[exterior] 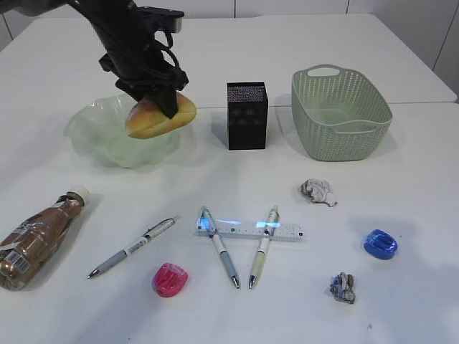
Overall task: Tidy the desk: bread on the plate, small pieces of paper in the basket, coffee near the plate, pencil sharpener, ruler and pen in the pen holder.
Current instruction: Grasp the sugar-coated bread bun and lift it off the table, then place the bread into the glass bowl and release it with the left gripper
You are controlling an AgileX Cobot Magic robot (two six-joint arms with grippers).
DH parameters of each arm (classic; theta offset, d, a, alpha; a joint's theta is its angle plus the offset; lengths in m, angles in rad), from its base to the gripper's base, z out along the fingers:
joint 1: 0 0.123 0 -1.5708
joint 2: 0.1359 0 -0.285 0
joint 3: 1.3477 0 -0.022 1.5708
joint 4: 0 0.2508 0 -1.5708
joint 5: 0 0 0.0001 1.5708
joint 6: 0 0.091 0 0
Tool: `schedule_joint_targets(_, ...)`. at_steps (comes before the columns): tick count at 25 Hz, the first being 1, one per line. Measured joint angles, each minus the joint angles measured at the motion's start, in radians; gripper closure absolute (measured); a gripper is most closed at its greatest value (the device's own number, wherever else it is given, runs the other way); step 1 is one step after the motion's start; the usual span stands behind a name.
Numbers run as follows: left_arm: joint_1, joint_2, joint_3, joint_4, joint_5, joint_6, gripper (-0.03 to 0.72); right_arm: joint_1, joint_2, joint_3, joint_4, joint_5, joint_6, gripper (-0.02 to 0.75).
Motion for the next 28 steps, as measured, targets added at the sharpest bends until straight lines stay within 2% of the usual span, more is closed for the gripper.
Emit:
schedule_joint_targets(6, 0.064, 0.0, 0.0, 0.018, -0.002, -0.007, 0.377, 0.0, 0.0, 0.0, -0.002, 0.023, 0.0, 0.173)
schedule_joint_targets(12, 0.11, 0.006, 0.0, 0.018, -0.081, -0.01, 0.376, 0.0, 0.0, 0.0, -0.008, 0.042, 0.0, 0.173)
schedule_joint_targets(28, 0.166, 0.124, 0.0, 0.028, -0.242, -0.015, 0.372, 0.0, 0.0, 0.0, 0.001, 0.081, 0.0, 0.177)
